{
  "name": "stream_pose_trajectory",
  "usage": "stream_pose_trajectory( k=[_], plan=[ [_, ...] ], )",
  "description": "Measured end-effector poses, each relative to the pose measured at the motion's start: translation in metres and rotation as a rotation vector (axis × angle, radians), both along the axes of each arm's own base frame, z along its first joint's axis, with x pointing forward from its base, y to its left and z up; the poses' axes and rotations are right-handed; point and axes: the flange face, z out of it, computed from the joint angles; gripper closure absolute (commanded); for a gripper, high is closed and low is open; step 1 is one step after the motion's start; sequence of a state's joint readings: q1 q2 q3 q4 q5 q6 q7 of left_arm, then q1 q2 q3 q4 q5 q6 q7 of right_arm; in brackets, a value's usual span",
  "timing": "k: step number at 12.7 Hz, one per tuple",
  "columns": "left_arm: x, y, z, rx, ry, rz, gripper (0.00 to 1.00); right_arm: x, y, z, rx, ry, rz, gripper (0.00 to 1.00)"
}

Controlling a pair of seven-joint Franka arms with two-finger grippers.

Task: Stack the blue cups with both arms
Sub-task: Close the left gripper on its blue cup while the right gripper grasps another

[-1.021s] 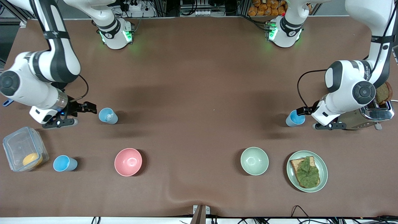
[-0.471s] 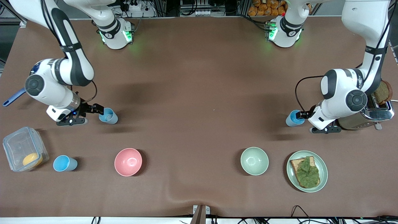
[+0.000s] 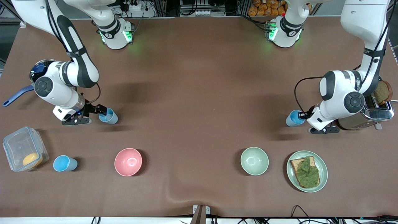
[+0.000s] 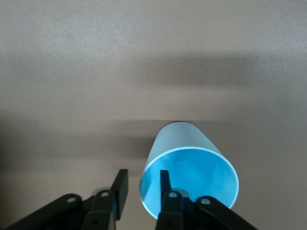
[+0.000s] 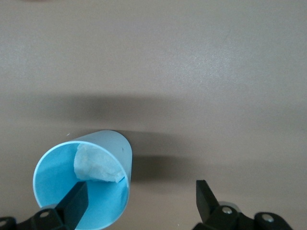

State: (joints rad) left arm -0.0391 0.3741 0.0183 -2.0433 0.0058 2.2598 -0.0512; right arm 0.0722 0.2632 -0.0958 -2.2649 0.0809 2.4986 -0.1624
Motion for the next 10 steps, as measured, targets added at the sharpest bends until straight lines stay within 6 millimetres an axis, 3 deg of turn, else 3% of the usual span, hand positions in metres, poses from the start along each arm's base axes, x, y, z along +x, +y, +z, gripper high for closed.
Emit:
stream_pose_trajectory(
  k=[3, 5, 8, 10],
  plan=[
    [0.001, -0.001, 0.000, -0.015, -0.002, 0.026, 1.00, -0.001, 0.000, -0.008, -0.001, 0.011, 0.000, 0.76],
    [0.002, -0.002, 0.001, -0.030, -0.003, 0.051, 1.00, -0.001, 0.000, -0.010, -0.002, 0.012, 0.000, 1.00],
    [0.007, -0.003, 0.010, -0.082, -0.022, 0.116, 1.00, 0.002, 0.003, -0.009, -0.002, 0.009, -0.013, 1.00],
    [0.015, -0.003, 0.036, -0.087, -0.055, 0.120, 1.00, 0.006, 0.012, -0.002, 0.006, 0.009, -0.031, 1.00]
  ],
)
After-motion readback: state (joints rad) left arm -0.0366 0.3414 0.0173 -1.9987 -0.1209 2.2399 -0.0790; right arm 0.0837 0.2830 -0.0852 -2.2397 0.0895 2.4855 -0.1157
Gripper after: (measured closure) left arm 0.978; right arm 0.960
